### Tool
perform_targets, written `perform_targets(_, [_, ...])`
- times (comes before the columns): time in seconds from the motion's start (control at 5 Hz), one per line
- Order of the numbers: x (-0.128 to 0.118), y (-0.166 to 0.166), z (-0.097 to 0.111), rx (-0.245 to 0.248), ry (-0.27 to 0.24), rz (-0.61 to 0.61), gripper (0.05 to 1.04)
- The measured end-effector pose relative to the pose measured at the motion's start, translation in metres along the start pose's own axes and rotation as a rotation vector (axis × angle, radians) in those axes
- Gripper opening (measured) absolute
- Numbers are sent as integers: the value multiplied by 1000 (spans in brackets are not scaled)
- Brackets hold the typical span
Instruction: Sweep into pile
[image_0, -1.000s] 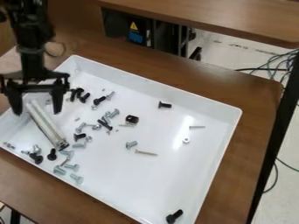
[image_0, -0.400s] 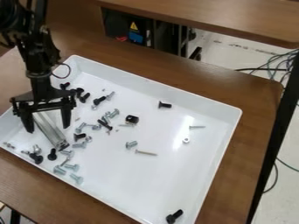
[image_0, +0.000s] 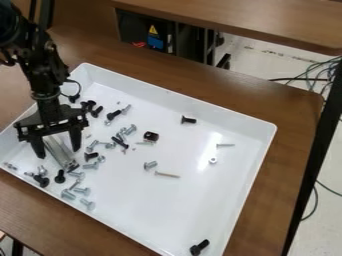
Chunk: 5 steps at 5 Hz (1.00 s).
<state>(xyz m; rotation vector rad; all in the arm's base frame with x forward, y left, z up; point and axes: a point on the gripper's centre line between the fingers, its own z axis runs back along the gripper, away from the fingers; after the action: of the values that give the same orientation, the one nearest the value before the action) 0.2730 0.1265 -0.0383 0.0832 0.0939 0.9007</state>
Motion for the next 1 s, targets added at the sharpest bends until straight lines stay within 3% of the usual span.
perform_targets(0.2, [3,6,-4,-41,4,18,467])
perform_targets(0.4, [5,6,-7,-65,-8,-31,367])
perform_targets(0.6, [6,8,-6,-42,-23,-202,366])
perform_targets(0.8, [1,11,-7,-20,10,-312,364])
perform_targets(1.0, [17,6,-4,-24,-10,-311,363])
